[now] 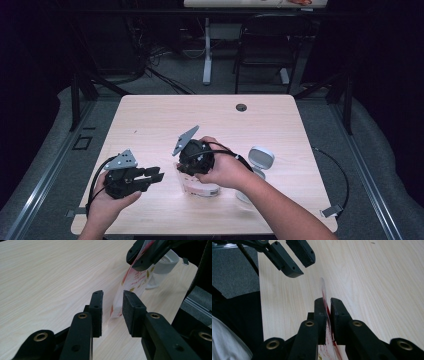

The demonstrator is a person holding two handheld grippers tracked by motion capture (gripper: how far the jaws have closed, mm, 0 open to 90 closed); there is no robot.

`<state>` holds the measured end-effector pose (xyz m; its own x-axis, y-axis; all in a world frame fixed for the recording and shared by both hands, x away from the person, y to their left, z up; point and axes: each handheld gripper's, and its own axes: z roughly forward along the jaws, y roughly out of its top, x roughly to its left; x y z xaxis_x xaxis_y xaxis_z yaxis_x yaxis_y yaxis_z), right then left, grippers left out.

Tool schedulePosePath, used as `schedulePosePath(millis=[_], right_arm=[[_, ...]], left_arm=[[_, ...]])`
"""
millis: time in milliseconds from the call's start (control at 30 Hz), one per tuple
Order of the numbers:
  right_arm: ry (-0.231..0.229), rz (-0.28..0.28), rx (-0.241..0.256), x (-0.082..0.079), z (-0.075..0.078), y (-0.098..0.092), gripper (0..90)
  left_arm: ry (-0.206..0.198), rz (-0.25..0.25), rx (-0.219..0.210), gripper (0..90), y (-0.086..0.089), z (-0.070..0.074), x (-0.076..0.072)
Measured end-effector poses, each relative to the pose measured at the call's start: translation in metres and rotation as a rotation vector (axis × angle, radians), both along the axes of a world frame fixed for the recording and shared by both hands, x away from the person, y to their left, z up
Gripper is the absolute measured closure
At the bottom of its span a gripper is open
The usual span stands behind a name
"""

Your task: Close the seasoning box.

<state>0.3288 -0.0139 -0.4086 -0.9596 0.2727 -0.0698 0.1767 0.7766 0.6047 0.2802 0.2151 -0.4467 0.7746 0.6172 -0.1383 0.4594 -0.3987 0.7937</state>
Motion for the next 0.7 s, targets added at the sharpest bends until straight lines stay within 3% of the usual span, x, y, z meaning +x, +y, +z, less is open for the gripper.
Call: schedulePosePath(millis=[467, 700], right_arm=[[-0.043, 0.029, -0.021, 0.0, 0.002, -0.004, 89.5], [-0.044, 0.034, 0.006, -0.001, 0.003, -0.012, 89.8]], left_arm=[[0.002, -0.003, 0.004, 69.4, -0.001, -0.002, 0.0], [0.0, -0.004, 0.013, 67.0, -0.004, -0.003, 0.0]])
